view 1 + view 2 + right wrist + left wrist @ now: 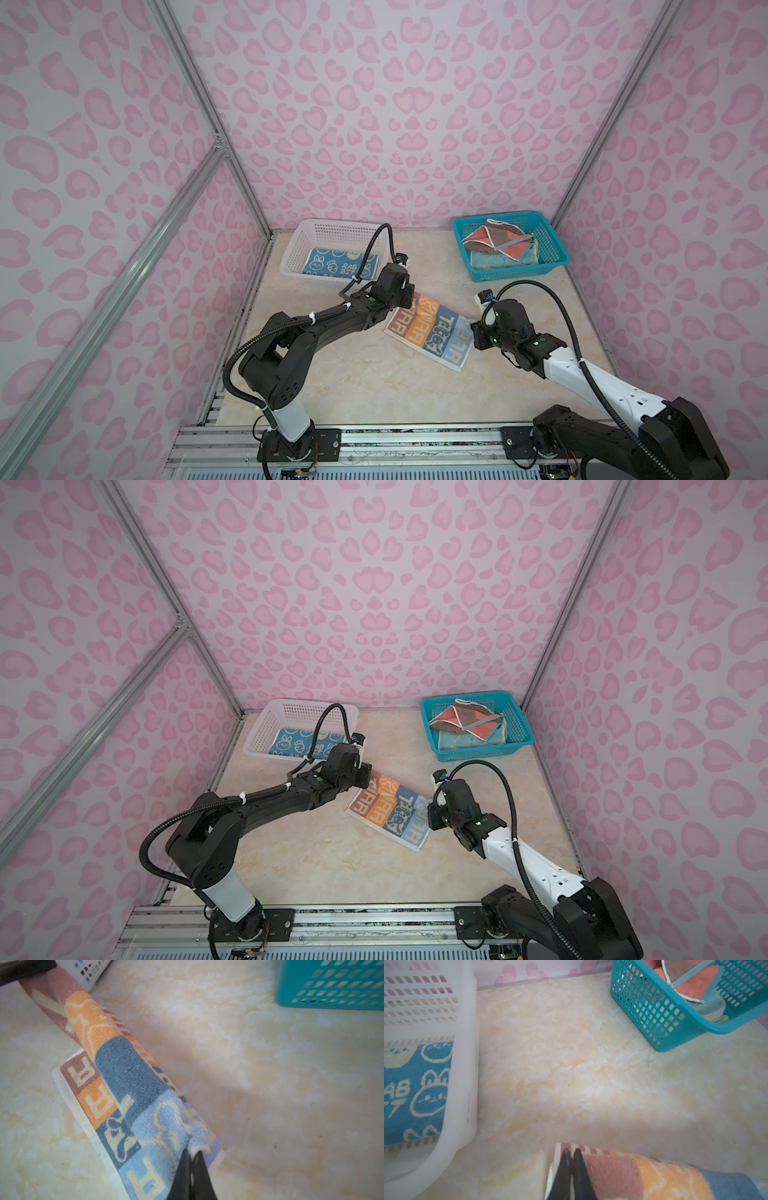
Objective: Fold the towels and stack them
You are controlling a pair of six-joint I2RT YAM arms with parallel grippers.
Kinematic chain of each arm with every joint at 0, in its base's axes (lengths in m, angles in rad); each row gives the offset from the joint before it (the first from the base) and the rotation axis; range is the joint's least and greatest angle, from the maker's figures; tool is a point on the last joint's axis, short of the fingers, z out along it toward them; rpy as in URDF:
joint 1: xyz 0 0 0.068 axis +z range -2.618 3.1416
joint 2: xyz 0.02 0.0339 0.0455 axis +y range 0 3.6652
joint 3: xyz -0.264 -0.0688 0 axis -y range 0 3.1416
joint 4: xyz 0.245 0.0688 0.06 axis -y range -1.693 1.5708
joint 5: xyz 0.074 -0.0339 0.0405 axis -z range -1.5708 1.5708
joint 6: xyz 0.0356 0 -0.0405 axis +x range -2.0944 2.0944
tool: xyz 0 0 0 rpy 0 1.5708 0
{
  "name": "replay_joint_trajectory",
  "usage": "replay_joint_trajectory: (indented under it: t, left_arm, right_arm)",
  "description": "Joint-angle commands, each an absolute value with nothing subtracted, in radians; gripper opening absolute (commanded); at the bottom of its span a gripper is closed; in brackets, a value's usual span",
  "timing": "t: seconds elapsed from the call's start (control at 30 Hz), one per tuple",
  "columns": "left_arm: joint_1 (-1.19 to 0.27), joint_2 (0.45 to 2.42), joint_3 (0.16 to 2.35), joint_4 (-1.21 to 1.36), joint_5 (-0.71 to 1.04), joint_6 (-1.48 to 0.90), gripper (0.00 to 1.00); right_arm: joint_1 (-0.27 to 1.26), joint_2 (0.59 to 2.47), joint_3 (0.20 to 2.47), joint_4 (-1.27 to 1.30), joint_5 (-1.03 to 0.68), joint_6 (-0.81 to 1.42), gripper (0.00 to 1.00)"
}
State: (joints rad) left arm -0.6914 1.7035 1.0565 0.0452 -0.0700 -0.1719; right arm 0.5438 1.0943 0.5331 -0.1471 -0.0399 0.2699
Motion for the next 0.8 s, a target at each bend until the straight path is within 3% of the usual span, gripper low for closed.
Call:
replay_joint_trajectory:
  t: [0.0,0.47,0.6,0.77]
  left_arm:
    - [-0.699,1.664,1.017,0.043,-0.075,-0.191,0.02]
    - [-0.741,1.579,0.843,0.055,-0.16,-0.215,0.04]
    - [-0.75,1.614,0.82,0.07,-0.167,-0.22,0.14]
    - [-0.758,1.584,0.75,0.105,-0.223,-0.251,0.41]
  right_arm:
    - [0.582,1.089,0.522,-0.218,-0.053,0.283,0.0]
    - [0.749,1.158,0.491,-0.24,-0.055,0.337,0.0]
    - [0.776,1.191,0.48,-0.224,-0.079,0.336,0.05]
    - [0.826,1.156,0.473,-0.277,-0.126,0.302,0.22]
